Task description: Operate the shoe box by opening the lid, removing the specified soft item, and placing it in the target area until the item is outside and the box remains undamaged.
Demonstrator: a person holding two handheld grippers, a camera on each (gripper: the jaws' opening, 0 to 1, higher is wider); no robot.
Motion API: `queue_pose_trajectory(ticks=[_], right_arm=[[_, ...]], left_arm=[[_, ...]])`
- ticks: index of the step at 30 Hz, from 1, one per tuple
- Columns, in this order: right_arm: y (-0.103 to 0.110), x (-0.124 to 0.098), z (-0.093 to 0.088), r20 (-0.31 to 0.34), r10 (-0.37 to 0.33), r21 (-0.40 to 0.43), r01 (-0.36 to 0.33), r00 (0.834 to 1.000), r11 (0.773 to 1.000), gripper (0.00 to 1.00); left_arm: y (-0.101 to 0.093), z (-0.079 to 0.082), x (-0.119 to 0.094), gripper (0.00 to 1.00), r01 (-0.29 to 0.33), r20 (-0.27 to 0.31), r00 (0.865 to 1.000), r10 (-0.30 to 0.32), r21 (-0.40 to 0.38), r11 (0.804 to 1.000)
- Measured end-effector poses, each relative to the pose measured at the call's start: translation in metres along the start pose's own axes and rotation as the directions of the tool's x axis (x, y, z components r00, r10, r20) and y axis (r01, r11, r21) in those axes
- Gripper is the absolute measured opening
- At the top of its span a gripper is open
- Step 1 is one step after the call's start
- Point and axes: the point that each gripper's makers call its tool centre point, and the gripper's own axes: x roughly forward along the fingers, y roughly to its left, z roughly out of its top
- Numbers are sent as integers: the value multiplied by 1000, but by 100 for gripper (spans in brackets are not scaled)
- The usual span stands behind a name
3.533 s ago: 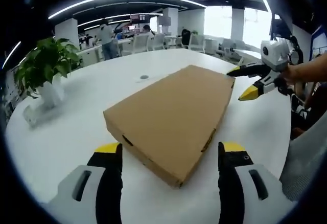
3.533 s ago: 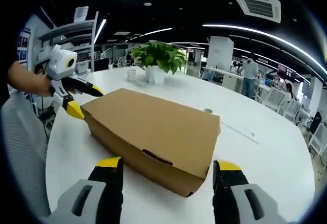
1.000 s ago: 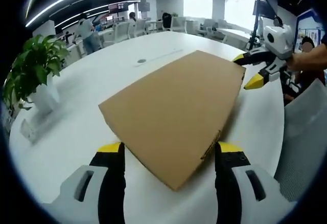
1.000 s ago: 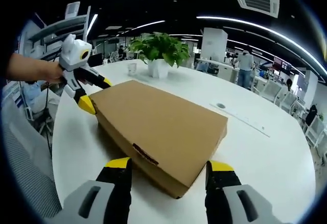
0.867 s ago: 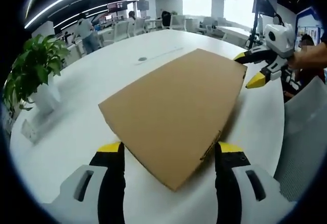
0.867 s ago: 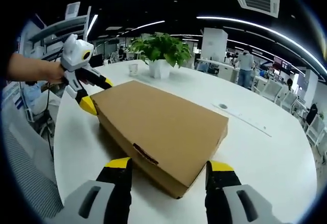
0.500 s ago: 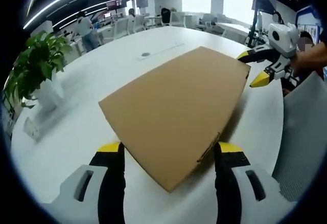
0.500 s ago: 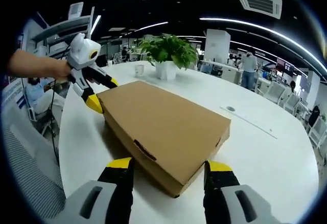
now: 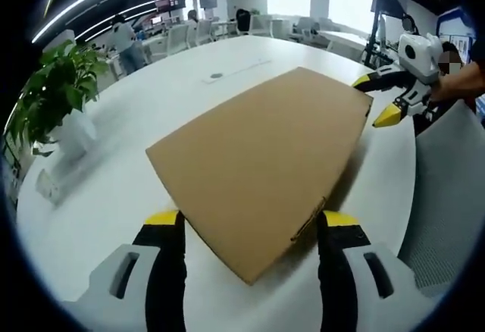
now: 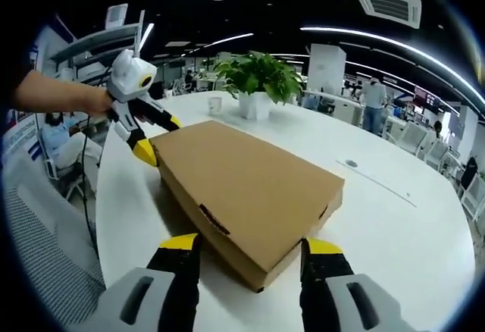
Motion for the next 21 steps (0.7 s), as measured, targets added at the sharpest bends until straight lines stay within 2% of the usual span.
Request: queue_pose_trajectory(ticks=[10,21], right_arm=[[9,0,1,4,6,-3,-6,1000,1000,47],[5,0,1,1,-15,-14,15,1000,1000,40]], left_arm=[[1,-6,-8,69,2,-5,1000,-2,1,1000],[3,-6,-8,70,4,-10,1000,-4,0,1000]])
